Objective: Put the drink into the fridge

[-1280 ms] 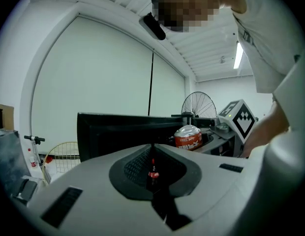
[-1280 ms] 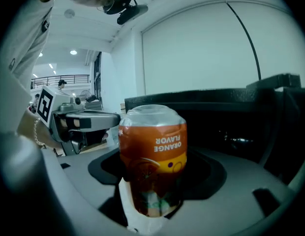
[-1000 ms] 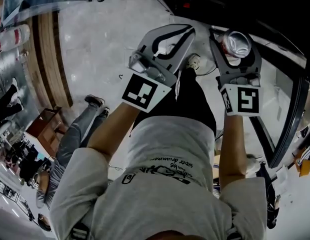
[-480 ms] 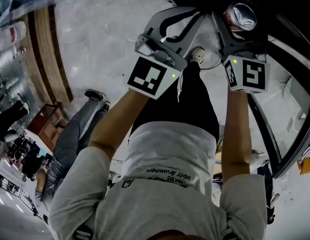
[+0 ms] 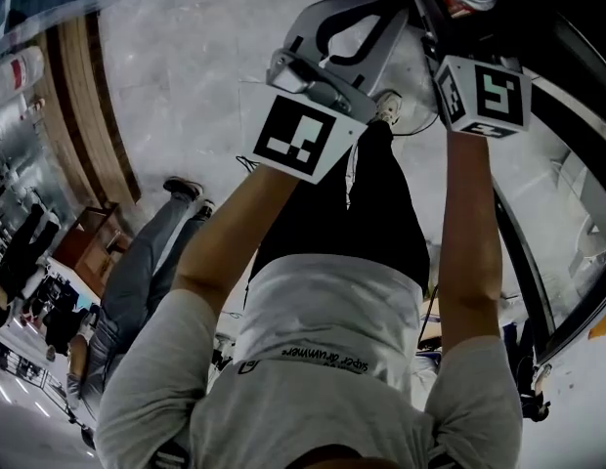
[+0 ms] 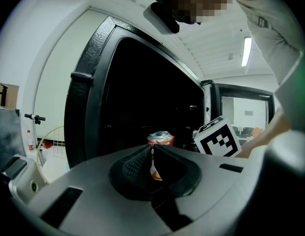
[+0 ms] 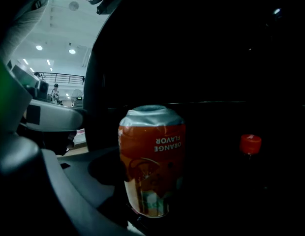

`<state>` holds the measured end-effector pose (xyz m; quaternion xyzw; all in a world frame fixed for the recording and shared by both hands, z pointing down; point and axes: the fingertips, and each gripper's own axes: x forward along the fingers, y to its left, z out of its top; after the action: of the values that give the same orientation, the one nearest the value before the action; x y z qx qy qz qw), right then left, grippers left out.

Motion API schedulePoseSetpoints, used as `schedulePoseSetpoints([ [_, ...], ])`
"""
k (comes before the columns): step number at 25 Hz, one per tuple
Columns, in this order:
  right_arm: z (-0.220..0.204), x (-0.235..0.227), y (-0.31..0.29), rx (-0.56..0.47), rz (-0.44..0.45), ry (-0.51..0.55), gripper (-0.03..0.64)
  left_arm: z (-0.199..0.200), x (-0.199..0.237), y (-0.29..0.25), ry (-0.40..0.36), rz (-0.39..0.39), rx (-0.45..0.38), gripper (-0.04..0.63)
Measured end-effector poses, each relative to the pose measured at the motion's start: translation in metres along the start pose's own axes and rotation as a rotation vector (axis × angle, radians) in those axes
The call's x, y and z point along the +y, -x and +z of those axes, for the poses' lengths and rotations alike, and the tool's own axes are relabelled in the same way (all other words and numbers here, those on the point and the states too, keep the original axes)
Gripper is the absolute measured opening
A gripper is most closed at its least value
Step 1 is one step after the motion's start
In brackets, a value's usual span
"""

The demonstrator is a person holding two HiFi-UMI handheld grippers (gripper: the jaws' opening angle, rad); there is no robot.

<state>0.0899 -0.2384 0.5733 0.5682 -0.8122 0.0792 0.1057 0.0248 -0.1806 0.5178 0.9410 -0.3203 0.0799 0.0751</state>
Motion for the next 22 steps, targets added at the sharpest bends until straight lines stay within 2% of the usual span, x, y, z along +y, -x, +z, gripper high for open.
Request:
schedulePoseSetpoints([
  [10, -0.011, -0.021, -0.042, -0.029, -0.028, -0.037, 0.337, -0.017, 0.014, -0.020, 0.021, 0.059, 0.019, 0.029],
  [22, -0.033, -0.028, -0.066, -0.030, -0.051, -0.061, 0.337, -0.026, 0.013, -0.023, 0.009, 0.038, 0.024, 0.029],
])
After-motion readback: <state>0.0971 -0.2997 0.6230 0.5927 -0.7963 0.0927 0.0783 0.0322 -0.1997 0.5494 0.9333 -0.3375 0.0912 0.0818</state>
